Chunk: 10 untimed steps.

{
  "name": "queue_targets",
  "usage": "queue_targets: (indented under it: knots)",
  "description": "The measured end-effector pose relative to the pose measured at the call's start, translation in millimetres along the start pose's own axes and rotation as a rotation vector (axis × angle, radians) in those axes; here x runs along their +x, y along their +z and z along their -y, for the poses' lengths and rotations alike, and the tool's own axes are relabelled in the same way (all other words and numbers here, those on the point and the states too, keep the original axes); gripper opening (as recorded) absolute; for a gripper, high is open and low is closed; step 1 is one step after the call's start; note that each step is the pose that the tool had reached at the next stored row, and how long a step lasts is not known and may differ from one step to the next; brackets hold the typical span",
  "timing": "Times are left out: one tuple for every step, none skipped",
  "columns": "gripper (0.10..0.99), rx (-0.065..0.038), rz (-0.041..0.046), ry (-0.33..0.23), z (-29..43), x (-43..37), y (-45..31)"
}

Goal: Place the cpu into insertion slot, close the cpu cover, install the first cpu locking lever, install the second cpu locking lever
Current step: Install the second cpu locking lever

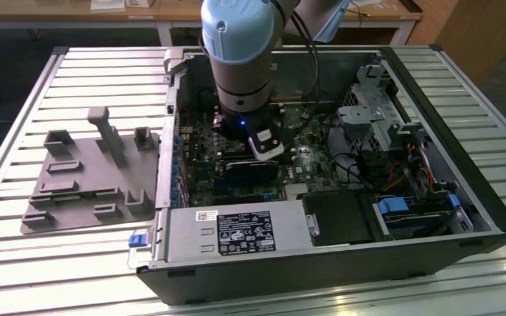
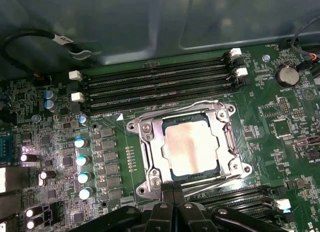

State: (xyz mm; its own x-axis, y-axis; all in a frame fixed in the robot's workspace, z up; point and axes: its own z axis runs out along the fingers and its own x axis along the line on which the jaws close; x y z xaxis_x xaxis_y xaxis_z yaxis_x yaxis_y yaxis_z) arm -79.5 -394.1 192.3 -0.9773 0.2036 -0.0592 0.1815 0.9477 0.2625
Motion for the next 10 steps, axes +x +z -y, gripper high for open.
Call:
queue_targets:
  knots:
    - [0.102, 0.001, 0.0003, 0.0, -0.1, 0.0, -0.1]
    - [0.102, 0.001, 0.0, 0.0, -0.1, 0.0, -0.2]
    - [0.102, 0.002, -0.0003, 0.0, -0.1, 0.1, -0.6]
    - [0.102, 0.002, -0.0004, 0.0, -0.1, 0.1, -0.7]
    - [0.102, 0.002, -0.0003, 0.0, -0.1, 0.1, -0.7]
    - [0.102, 0.001, -0.0003, 0.0, -0.2, 0.1, -0.7]
    - [0.102, 0.002, -0.0003, 0.0, -0.1, 0.1, -0.7]
    - [0.102, 0.002, -0.0004, 0.0, -0.1, 0.1, -0.7]
    - [0.102, 0.002, -0.0005, 0.0, 0.0, 0.2, -0.4]
    - [0.102, 0.002, -0.0005, 0.0, 0.1, 0.2, 0.1]
